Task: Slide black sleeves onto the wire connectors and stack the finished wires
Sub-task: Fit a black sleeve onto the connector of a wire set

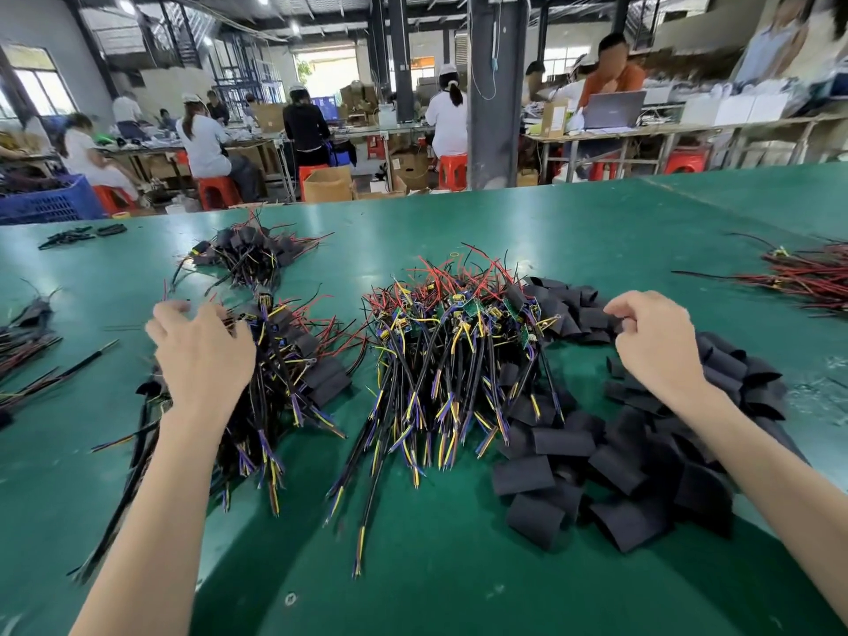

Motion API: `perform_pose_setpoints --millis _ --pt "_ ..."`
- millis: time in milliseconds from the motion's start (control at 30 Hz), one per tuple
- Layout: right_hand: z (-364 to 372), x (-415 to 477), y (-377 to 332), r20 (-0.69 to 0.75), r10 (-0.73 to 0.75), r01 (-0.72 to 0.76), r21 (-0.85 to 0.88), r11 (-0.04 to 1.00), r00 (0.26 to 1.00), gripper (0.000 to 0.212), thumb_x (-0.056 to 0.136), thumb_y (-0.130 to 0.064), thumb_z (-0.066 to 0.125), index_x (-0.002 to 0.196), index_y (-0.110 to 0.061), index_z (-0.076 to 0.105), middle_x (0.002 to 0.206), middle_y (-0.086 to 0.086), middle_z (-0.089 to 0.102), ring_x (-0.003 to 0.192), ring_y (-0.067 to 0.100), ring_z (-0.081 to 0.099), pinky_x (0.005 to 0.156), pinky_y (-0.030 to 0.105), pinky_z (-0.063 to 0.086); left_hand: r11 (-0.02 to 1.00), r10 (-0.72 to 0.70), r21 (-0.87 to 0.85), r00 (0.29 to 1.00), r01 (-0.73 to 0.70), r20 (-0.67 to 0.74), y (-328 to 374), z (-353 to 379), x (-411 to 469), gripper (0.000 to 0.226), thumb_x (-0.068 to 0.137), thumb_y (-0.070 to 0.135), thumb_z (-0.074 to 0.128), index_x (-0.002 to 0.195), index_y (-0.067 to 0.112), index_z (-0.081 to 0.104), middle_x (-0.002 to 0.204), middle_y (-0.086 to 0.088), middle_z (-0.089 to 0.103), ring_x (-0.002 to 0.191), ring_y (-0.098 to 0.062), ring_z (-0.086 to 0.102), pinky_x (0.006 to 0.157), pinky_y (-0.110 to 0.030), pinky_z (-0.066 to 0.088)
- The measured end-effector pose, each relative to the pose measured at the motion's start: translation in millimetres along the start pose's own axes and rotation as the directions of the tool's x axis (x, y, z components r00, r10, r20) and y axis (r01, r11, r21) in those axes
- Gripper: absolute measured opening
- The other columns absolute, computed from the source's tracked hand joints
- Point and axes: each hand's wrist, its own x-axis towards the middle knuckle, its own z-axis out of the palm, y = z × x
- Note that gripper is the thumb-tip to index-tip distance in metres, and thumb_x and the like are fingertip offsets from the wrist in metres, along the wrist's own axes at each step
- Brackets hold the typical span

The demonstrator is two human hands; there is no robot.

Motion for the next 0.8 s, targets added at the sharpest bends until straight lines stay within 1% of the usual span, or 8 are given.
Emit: perform_pose_setpoints --millis 167,267,367,533,600,700,733,800 --pt "4.0 -1.7 6.9 0.15 0.129 -0.073 -0.332 0.94 0.98 0.034 0.083 -0.004 0.052 0.116 -0.009 0.059 0.12 0.019 0.052 0.11 0.038 0.042 0.09 0.046 0.037 0.998 0.048 0.033 0.984 -0.055 0.17 1.0 3.5 1.6 0.043 0.096 0.027 0.048 0.126 -0.005 0.049 0.13 -0.026 0.046 0.118 -0.041 0.044 0.096 -0.048 0.037" --pt "7.4 -2.0 9.1 0.27 0.298 -0.136 -0.491 0.861 0.915 0.036 0.091 -0.019 0.048 0.127 -0.012 0.047 0.132 0.018 0.043 0.12 0.04 0.036 0.097 0.049 0.031 0.998 0.056 0.022 0.998 -0.056 0.02 13.3 0.2 -1.8 0.039 0.094 0.024 0.05 0.123 -0.001 0.053 0.124 -0.028 0.051 0.115 -0.043 0.046 0.098 -0.048 0.035" --pt "11.0 -0.6 11.7 0.316 0.323 -0.143 -0.481 0.865 0.892 0.037 0.095 -0.021 0.044 0.13 -0.012 0.044 0.134 0.019 0.041 0.121 0.039 0.039 0.098 0.048 0.033 0.977 0.19 -0.082 0.976 -0.199 -0.106 45.1 4.4 -12.1 0.029 0.092 0.018 0.053 0.116 0.004 0.06 0.117 -0.023 0.057 0.112 -0.038 0.048 0.095 -0.044 0.035" --pt "13.2 -0.2 10.2 0.322 0.206 -0.103 -0.31 0.945 0.924 0.042 0.091 -0.016 0.054 0.131 -0.006 0.045 0.129 0.024 0.041 0.118 0.041 0.04 0.099 0.044 0.035 0.86 0.45 -0.318 0.887 -0.399 0.106 126.0 41.5 -31.6 0.021 0.093 0.021 0.051 0.106 0.012 0.065 0.109 -0.009 0.065 0.104 -0.027 0.055 0.094 -0.038 0.041" --pt "12.6 -2.0 7.2 0.302 0.206 -0.117 -0.288 0.95 0.931 0.047 0.091 -0.026 0.057 0.132 -0.005 0.044 0.129 0.025 0.04 0.12 0.042 0.037 0.1 0.045 0.031 0.834 0.518 -0.315 0.839 -0.453 0.164 155.3 57.0 -36.2 0.024 0.095 0.024 0.047 0.103 0.012 0.066 0.106 -0.008 0.066 0.1 -0.025 0.057 0.091 -0.037 0.043" --pt "10.1 -5.6 2.8 0.164 0.277 -0.193 -0.401 0.896 0.947 0.045 0.094 -0.038 0.051 0.122 -0.002 0.048 0.124 0.024 0.043 0.119 0.041 0.037 0.095 0.053 0.035 0.846 0.533 -0.17 0.792 -0.506 0.299 183.5 76.0 -37.6 0.034 0.097 0.033 0.044 0.101 0.007 0.064 0.103 -0.012 0.065 0.1 -0.03 0.059 0.09 -0.039 0.046" --pt "9.2 -6.2 2.0 0.134 0.305 -0.226 -0.417 0.881 0.943 0.041 0.095 -0.034 0.048 0.118 -0.001 0.048 0.122 0.025 0.044 0.118 0.041 0.038 0.094 0.054 0.036 0.849 0.522 -0.121 0.782 -0.514 0.342 188.2 80.8 -36.7 0.036 0.097 0.035 0.043 0.101 0.006 0.064 0.103 -0.014 0.066 0.1 -0.032 0.06 0.09 -0.04 0.046" --pt "6.2 -6.1 1.7 0.185 0.346 -0.256 -0.387 0.886 0.92 0.03 0.093 -0.02 0.046 0.113 0.002 0.045 0.121 0.027 0.043 0.116 0.043 0.038 0.094 0.051 0.035 0.862 0.495 -0.107 0.778 -0.496 0.387 192.2 87.7 -34.4 0.036 0.097 0.035 0.046 0.103 0.003 0.064 0.103 -0.016 0.066 0.099 -0.034 0.061 0.089 -0.04 0.048"
